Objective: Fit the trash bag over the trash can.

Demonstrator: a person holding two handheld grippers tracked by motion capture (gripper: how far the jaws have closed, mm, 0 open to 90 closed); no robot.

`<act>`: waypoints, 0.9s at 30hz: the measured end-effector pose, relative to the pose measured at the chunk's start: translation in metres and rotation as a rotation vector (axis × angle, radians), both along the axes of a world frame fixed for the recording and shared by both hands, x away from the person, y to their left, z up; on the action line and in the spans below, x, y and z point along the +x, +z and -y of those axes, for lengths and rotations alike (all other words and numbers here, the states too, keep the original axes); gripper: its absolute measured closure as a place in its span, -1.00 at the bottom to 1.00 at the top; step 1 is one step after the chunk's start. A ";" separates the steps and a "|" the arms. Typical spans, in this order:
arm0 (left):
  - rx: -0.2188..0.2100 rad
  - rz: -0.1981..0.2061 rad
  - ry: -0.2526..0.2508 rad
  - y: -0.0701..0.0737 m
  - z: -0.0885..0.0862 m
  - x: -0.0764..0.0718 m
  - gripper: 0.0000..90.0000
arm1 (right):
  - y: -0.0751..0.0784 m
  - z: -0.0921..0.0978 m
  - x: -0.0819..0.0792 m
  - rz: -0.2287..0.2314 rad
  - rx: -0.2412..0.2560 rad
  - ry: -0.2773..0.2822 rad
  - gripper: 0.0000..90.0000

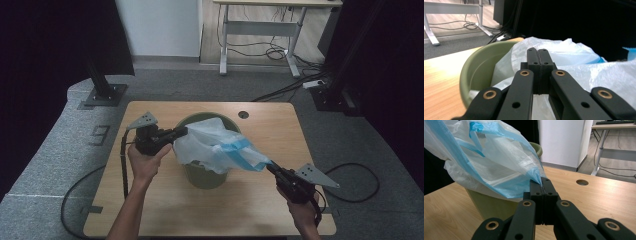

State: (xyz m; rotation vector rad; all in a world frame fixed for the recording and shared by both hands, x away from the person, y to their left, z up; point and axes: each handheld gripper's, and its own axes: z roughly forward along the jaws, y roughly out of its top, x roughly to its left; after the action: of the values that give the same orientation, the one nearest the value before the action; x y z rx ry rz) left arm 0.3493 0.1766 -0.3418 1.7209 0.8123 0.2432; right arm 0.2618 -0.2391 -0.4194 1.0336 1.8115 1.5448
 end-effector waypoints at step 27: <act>0.049 -0.018 0.056 -0.044 -0.055 -0.032 1.00 | -0.054 -0.011 -0.019 -0.133 -0.027 0.218 0.97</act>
State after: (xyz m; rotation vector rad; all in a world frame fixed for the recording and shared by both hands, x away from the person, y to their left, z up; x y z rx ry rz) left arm 0.3170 0.2318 -0.3854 1.7503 0.8747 0.2878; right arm 0.2431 -0.2285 -0.4738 0.9734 2.0897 1.6043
